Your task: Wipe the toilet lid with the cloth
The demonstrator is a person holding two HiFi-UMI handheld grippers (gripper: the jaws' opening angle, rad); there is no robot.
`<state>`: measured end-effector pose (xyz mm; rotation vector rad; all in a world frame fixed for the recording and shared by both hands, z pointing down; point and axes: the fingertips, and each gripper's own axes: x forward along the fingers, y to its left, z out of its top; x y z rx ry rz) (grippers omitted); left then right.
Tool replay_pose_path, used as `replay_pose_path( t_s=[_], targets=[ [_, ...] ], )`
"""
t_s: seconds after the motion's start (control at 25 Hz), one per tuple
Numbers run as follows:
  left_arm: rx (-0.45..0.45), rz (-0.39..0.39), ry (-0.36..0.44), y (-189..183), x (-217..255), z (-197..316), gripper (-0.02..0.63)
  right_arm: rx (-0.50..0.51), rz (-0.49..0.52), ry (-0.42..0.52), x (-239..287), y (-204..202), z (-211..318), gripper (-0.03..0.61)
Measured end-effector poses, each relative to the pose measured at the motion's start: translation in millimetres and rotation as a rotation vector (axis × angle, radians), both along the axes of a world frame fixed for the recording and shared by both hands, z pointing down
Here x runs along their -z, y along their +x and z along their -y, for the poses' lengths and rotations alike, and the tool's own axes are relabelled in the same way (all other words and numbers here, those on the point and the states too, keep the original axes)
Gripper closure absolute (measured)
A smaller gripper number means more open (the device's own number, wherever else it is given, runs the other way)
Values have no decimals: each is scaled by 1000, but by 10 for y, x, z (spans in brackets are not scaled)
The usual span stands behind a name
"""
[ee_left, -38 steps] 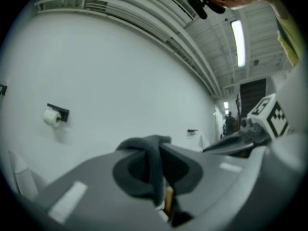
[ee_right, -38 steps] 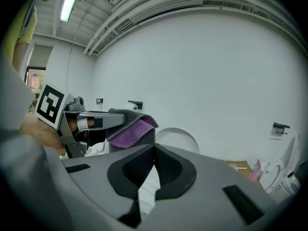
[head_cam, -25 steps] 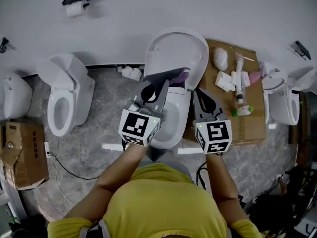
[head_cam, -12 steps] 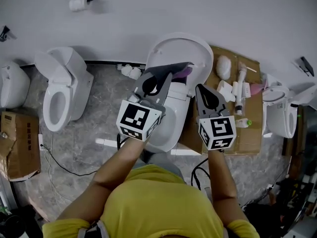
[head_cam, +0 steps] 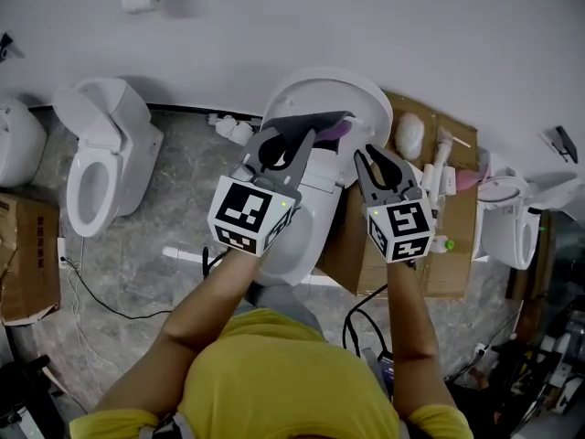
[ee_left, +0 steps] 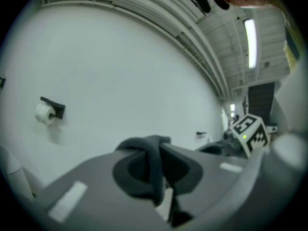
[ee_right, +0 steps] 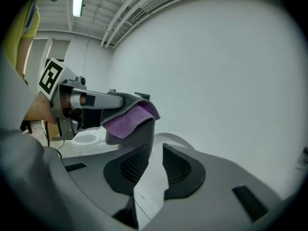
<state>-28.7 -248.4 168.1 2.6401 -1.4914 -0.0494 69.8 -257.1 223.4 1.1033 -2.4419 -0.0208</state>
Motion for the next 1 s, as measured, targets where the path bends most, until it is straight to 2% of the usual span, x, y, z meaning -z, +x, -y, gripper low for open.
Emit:
replay_pose_path(
  t_s=[0.04, 0.64, 0.88, 1.0],
  targets=[
    [1, 0, -3, 8, -8, 38, 595, 13, -10, -5, -12, 9, 64, 489],
    [-11, 9, -24, 195, -115, 567, 595, 109, -222, -14, -208, 142, 1016, 485],
    [-2, -10, -39, 204, -183, 731, 595, 146, -307, -43, -352, 166, 1310, 468],
    [0, -12, -40, 197, -195, 783, 595, 169, -360, -61, -424, 165, 1490, 440]
  ],
)
